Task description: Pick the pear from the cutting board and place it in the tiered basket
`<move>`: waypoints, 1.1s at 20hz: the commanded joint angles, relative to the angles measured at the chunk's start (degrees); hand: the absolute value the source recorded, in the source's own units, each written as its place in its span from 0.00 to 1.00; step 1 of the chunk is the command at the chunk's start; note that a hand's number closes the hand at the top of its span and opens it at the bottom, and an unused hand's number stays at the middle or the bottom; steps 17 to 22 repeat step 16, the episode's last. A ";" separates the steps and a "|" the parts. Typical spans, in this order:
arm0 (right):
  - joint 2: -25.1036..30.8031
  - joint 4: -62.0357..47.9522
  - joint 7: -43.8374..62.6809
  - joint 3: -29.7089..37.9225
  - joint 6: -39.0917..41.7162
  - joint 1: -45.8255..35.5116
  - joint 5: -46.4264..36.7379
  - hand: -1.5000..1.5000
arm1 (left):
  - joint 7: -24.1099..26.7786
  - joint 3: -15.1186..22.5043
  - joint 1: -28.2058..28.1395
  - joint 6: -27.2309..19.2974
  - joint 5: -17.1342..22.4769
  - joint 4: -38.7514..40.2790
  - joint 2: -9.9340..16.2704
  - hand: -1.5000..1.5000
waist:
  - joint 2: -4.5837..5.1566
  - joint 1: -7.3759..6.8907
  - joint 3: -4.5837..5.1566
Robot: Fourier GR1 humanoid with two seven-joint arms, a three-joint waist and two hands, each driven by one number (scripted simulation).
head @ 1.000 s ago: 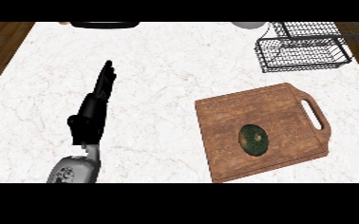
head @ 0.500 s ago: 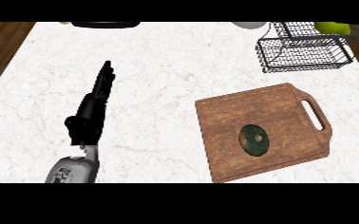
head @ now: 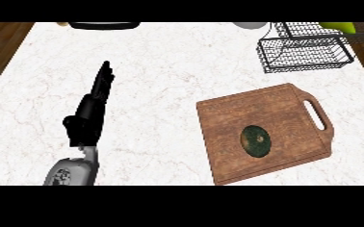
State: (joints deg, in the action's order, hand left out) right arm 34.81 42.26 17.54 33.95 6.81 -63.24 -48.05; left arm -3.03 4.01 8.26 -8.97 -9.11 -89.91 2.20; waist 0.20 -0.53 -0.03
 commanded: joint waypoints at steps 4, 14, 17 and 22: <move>10.13 -1.56 3.05 9.78 0.62 2.44 6.74 0.00 | -0.66 -0.13 -0.84 -0.30 -0.31 -0.64 0.06 0.50 | -0.26 0.76 -0.01; 21.84 -2.52 -11.11 25.45 13.88 25.99 20.70 0.00 | -1.58 -0.52 -0.72 -0.77 -0.32 -1.25 -0.21 0.50 | -0.50 2.25 -0.05; 25.00 -4.22 -13.03 28.33 18.11 28.58 23.76 0.00 | -1.92 -0.73 0.50 -0.25 -0.42 -0.73 0.37 0.50 | -0.40 1.96 -0.04; 25.00 -4.22 -13.03 28.33 18.11 28.58 23.76 0.00 | -1.92 -0.73 0.50 -0.25 -0.42 -0.73 0.37 0.50 | -0.40 1.96 -0.04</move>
